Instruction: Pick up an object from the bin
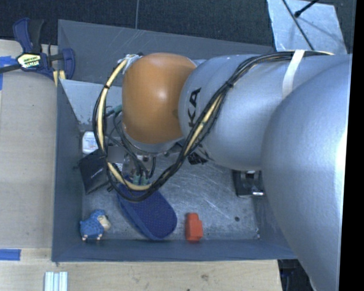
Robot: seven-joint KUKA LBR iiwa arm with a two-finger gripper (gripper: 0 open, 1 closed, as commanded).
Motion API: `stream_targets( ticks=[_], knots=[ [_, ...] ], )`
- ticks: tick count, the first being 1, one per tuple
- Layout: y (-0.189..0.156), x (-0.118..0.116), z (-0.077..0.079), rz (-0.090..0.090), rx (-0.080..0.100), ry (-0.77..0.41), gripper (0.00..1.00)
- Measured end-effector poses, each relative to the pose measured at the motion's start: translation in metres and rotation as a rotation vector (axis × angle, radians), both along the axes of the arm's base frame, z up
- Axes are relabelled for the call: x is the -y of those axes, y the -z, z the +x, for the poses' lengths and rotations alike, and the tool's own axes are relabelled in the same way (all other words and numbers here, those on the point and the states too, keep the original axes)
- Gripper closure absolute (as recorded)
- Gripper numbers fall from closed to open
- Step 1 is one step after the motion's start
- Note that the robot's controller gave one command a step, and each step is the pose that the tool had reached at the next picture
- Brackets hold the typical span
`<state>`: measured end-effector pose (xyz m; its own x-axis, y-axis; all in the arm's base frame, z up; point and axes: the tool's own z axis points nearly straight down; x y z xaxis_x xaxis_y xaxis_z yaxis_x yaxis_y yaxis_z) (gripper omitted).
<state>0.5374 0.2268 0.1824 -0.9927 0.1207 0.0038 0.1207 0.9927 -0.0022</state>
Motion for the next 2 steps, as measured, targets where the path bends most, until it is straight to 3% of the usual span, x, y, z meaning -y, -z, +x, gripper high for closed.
stream_targets(
  ticks=[1,2],
  knots=[
    [0.030,0.004,-0.020,0.000,0.003,0.199,1.00],
    [0.052,0.027,0.002,0.000,0.006,0.405,1.00]
  ],
)
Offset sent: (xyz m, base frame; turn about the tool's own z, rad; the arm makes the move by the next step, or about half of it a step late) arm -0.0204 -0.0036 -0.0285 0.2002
